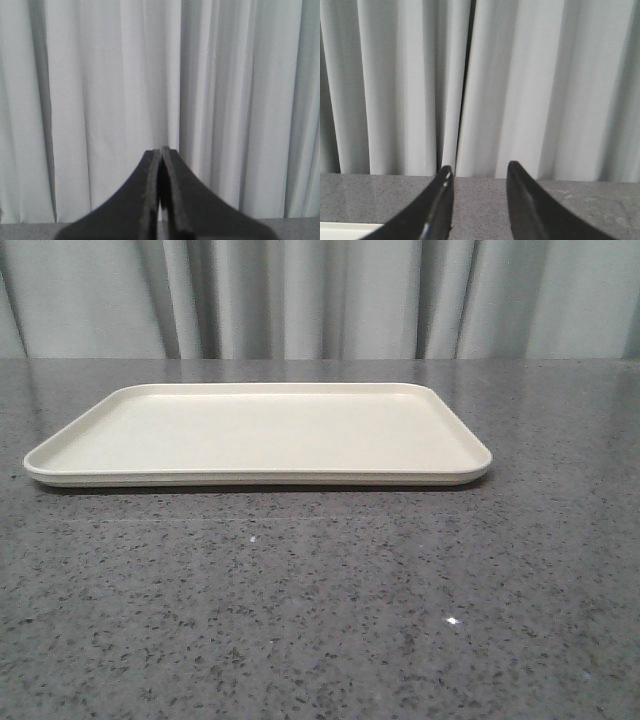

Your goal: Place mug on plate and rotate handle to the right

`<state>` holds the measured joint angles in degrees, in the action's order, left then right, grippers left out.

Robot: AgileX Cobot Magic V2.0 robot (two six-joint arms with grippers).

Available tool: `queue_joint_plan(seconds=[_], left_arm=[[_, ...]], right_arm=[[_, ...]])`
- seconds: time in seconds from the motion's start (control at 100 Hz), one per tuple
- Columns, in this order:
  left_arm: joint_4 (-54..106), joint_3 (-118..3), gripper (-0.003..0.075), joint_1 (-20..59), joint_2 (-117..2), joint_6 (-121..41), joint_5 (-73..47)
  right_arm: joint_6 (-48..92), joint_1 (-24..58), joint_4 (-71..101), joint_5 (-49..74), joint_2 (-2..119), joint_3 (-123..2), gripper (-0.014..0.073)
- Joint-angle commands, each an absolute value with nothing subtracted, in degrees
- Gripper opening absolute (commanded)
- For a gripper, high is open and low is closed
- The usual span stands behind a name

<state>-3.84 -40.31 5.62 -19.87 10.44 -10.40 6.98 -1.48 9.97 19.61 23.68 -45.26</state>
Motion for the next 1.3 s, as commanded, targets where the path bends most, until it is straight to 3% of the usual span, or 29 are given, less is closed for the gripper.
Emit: queue_joint_plan(seconds=[0.0,0.45,0.8,1.18,1.29], left_arm=[[-3.4,-42.1,-0.002,5.6,-20.9,11.1,-8.0],[-2.1,-42.2,-0.0019,5.6,-20.9,11.1,-13.0],[-0.9,-49.0,-0.0009,5.6,-21.8,11.0,-24.8],[1.6,-59.5,0.0256,5.6,-30.0,10.4,-39.9],[1.5,-62.7,0.0302,5.6,-32.7,10.4,-47.5]], right_arm=[[7.2,-1.8,10.1,14.9,24.6,-47.1,0.0302],[7.2,-1.8,10.1,13.4,24.6,-47.1,0.03],[7.2,-1.8,10.1,13.4,24.6,-47.1,0.03],[7.2,-1.8,9.7,14.1,24.6,-47.1,0.03],[7.2,-1.8,9.7,14.1,24.6,-47.1,0.03]])
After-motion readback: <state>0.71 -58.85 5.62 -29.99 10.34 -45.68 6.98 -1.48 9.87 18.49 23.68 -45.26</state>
